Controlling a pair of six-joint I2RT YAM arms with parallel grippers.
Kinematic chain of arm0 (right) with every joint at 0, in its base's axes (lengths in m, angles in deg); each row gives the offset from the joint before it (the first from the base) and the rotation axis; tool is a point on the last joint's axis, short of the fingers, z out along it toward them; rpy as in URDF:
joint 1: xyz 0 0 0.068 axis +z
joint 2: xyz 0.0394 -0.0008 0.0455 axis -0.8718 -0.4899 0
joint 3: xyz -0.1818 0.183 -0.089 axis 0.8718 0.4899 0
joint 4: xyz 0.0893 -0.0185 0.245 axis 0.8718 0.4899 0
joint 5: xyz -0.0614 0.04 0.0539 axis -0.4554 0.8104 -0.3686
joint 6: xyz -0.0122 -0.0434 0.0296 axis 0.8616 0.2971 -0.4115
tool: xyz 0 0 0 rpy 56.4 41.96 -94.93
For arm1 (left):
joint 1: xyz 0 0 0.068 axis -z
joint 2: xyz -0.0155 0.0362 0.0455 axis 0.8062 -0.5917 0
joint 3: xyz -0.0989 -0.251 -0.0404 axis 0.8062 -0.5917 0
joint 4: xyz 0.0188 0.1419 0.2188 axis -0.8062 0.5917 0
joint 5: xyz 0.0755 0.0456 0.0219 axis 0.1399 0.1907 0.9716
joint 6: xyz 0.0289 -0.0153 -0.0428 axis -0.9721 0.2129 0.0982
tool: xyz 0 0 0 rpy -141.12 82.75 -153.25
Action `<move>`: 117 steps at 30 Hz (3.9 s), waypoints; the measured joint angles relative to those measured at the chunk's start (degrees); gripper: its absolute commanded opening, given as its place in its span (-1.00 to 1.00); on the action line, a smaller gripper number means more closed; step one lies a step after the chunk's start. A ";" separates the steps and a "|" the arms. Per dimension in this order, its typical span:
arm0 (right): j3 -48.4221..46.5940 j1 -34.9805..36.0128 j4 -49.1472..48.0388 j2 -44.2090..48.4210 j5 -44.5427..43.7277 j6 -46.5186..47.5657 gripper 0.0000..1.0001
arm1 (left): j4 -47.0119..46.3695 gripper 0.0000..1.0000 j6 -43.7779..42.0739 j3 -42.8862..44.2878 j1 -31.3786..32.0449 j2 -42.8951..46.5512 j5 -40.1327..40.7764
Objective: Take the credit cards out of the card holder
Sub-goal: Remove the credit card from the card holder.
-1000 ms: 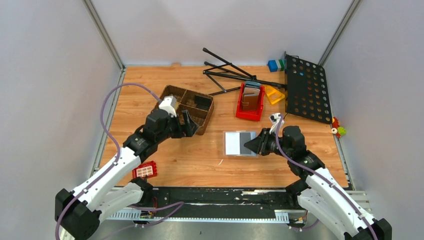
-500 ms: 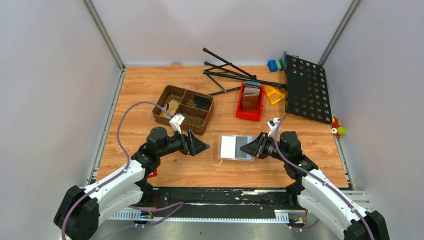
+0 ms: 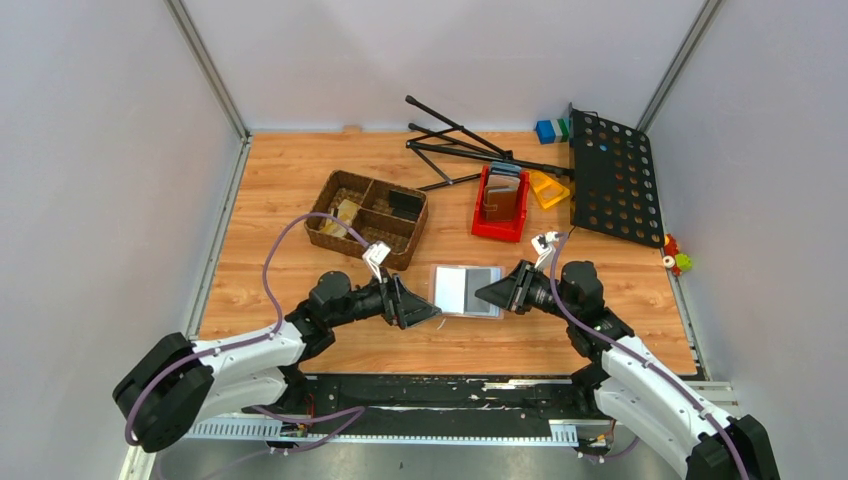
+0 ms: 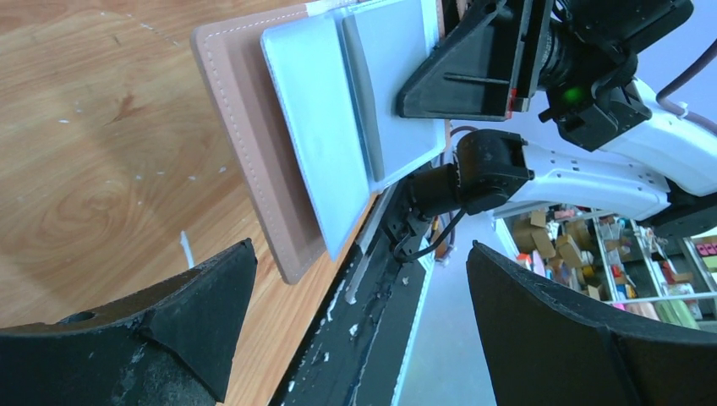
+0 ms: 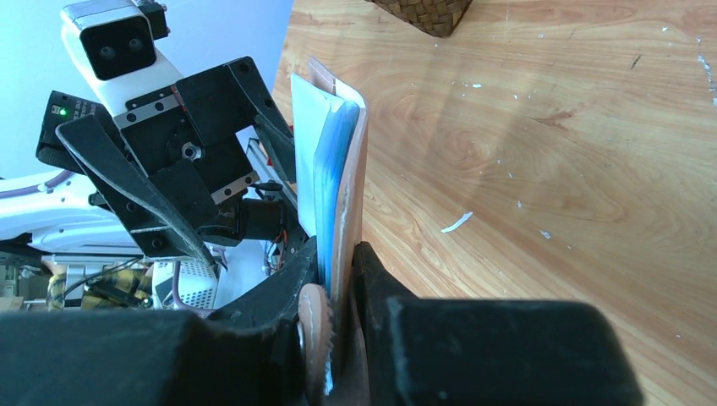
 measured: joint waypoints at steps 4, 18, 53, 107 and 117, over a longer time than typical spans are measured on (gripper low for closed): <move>0.00 0.00 -0.15 0.02 0.50 -0.15 -0.88 | -4.26 1.00 1.51 -0.37 1.51 -2.38 0.79; 0.00 0.00 -0.17 1.64 0.92 -0.61 -0.87 | -9.46 1.00 3.65 -1.25 3.28 -4.50 1.66; 0.94 0.00 -4.79 1.22 5.14 -4.59 -0.77 | -15.65 -0.42 8.61 -1.66 4.17 -7.15 4.44; -3.74 -0.02 6.73 4.72 8.96 3.87 -0.99 | -15.23 -1.00 10.05 1.79 4.13 -15.54 3.50; -3.96 0.00 7.82 3.52 8.13 4.59 -0.81 | -14.40 -1.00 9.94 2.32 4.13 -15.47 2.95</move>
